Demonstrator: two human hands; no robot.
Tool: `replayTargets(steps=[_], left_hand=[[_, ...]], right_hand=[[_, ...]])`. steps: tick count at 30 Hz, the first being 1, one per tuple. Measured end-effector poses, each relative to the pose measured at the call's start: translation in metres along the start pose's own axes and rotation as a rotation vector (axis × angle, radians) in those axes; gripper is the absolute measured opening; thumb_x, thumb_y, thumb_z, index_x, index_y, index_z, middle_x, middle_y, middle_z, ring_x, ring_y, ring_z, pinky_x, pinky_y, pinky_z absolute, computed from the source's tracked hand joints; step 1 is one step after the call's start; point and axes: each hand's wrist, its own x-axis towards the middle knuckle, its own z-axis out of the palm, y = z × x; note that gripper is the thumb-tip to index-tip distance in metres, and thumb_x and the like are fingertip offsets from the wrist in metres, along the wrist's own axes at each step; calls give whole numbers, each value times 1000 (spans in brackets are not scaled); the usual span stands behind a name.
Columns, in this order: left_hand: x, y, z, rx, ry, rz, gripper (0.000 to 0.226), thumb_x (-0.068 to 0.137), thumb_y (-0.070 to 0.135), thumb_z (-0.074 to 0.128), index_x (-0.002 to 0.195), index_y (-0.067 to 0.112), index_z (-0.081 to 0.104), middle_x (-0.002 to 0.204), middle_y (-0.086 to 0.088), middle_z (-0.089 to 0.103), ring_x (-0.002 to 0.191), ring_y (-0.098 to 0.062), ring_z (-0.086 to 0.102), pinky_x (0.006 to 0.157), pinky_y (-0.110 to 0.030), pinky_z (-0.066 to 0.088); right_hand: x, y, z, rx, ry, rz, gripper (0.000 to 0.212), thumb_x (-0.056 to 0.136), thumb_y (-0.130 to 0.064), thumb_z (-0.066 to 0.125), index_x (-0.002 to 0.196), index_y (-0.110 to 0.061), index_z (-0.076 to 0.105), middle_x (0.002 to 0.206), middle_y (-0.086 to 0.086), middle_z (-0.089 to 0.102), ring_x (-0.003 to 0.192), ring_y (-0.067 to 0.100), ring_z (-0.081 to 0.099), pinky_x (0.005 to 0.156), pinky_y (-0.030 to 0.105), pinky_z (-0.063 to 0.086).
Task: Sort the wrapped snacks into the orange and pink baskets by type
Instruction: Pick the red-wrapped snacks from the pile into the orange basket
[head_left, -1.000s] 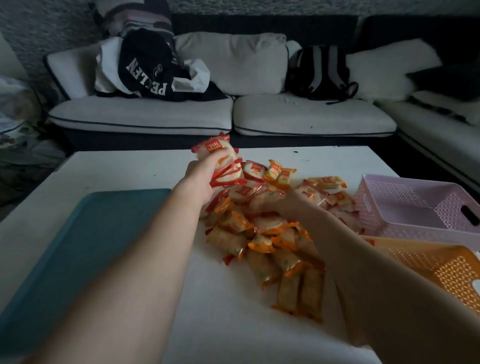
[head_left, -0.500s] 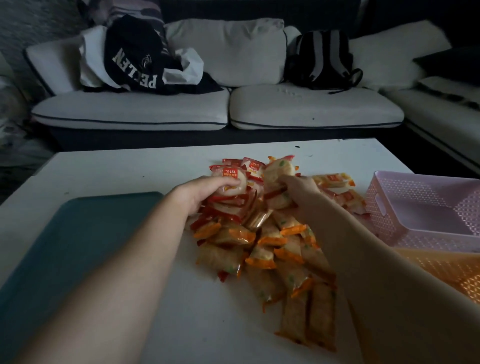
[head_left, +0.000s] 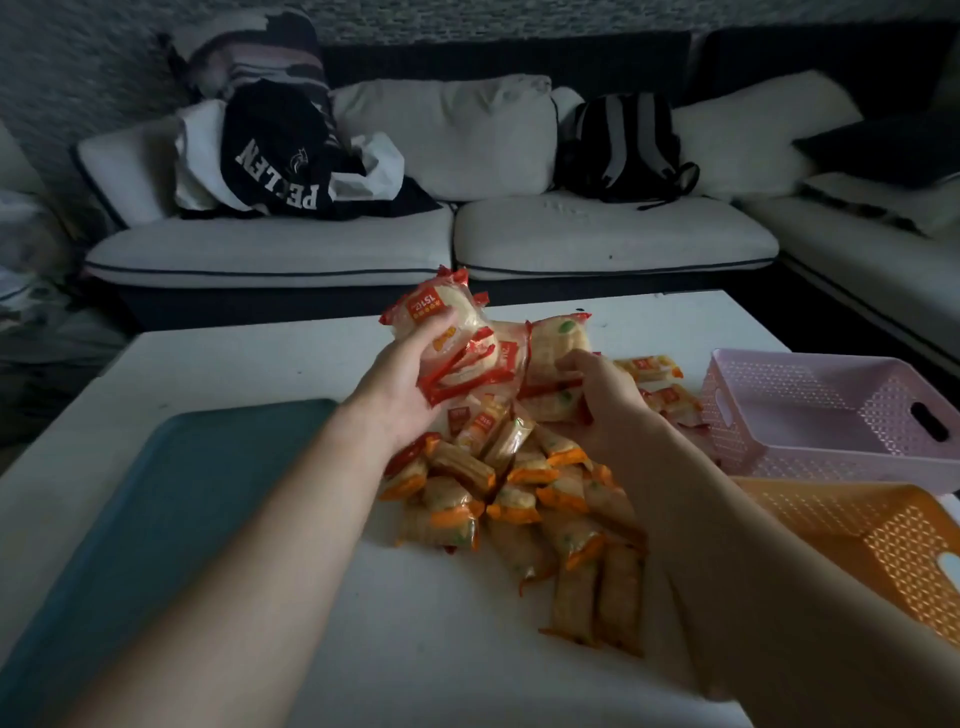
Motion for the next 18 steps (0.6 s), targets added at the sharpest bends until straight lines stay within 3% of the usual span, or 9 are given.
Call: replayTargets(steps=[3,4,5,7,8,11,15,17,18], left_hand=[[-35,-4,43,-23,-70,-24,46,88,33,72,127,9,62,106,-16,77,91,-27,77,69,-34,62],[-43,-9,58,-15,-107,-25,49,87,32,72,128,8,63,106,-17,77,89,-28,77,68,-34,62],[-53,-16,78,0,-151,-23,52,84,33,75,129,10,64,106,-18,76,91,-29,76,71,-35,62],[-61,-34,112,51,-218,0,41,80,34,79,118,20,74,107,-15,76,99,-32,73,85,-44,60],[-69,-44,132,107,-260,9,33,80,36,80,110,23,78,107,-14,77,103,-33,72,94,-49,57],[-87,-71,187,317,-324,-5,52,70,52,86,108,18,76,105,-7,78,104,-28,73,103,-48,53],[-103,-109,240,506,-290,5,62,51,58,90,95,16,77,94,-2,79,95,-24,74,98,-44,56],[-106,-121,253,650,-308,9,60,61,54,91,104,17,73,106,-2,76,103,-21,70,92,-31,54],[-106,-124,255,751,-290,39,59,69,49,90,113,19,67,113,1,71,106,-17,66,88,-25,51]], right_hand=[[-38,-8,-23,-15,-38,-113,31,97,-4,56,128,-2,58,99,11,66,71,6,72,60,25,61],[-52,-12,-30,-17,-16,-143,29,96,-4,55,124,0,60,98,13,68,68,6,72,59,26,62],[-66,-15,-45,-12,30,-158,25,95,-10,54,116,-1,65,101,18,70,74,16,74,65,36,64],[-92,-22,-73,-20,103,-168,26,91,-30,58,98,-8,69,101,22,73,83,37,75,75,58,61],[-104,-24,-92,-46,131,-206,31,89,-40,63,96,-10,70,97,20,74,83,40,75,74,60,60],[-128,-22,-153,-139,242,-315,41,84,-49,74,104,-14,67,91,13,76,75,27,77,70,47,64],[-146,-18,-235,-259,382,-299,34,89,-42,72,105,-13,67,88,14,76,76,31,76,75,54,62],[-143,-14,-255,-365,365,-234,38,95,-45,62,101,-8,70,85,18,75,72,35,72,72,49,62],[-140,-11,-262,-532,357,-215,42,97,-45,57,100,-6,71,88,20,75,71,33,69,69,43,60]])
